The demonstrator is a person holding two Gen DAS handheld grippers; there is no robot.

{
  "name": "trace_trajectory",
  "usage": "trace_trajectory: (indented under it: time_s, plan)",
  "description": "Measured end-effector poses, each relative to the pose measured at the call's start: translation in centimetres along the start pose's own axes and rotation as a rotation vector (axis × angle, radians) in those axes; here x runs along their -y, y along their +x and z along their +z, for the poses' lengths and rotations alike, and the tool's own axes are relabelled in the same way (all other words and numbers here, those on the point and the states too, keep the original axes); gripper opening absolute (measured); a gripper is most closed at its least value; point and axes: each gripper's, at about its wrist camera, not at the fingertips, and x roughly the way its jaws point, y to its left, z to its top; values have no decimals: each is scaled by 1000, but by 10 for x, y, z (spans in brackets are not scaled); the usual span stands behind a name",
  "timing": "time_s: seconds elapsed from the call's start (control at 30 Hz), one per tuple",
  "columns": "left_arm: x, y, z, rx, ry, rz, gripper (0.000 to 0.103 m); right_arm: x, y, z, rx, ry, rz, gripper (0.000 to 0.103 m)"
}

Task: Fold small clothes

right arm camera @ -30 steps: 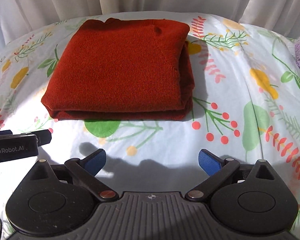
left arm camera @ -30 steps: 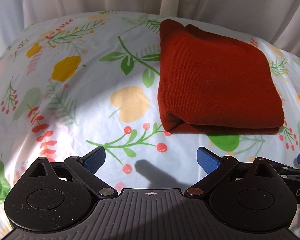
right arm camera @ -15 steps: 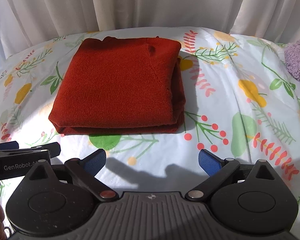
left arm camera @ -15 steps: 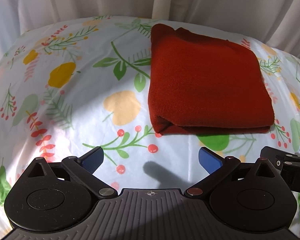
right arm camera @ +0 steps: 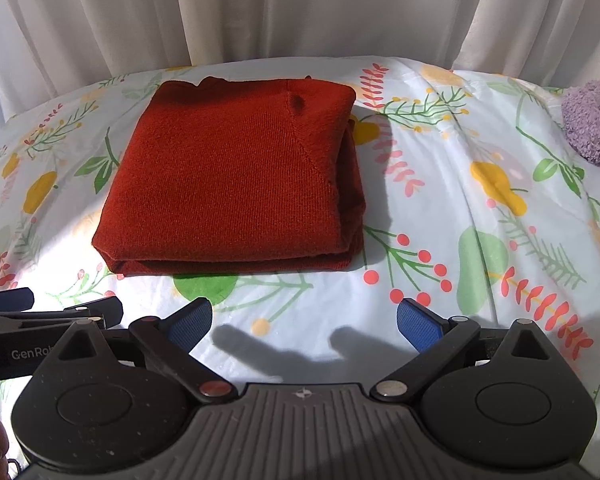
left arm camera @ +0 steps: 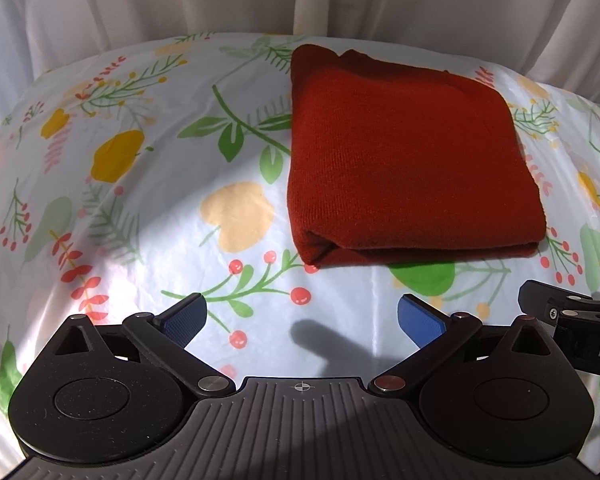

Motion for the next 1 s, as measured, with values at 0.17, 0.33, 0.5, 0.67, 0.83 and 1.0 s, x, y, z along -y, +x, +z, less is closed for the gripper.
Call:
trace_trajectory:
  time_s: [0.17,0.33,0.5,0.67,0.83,1.0]
  plan:
    - [1,0,1,-3,8,3,103,1,0,1,4,1,-3,99]
    - [0,1,2,-7,2,1,103,2,0,2,1,2,0,99]
    - [1,1,2,-6,11,5,103,3,0,3,0,3,0,99]
    - [2,1,2,-5,11,5,103,5,1,4,-1,3,-2,99]
    - [4,1,2,-9,14,3,103,5,0,4,0,1,-3,99]
    - [6,-1,1,-11,19,3,103,6,0,5,-1,-2,-2,99]
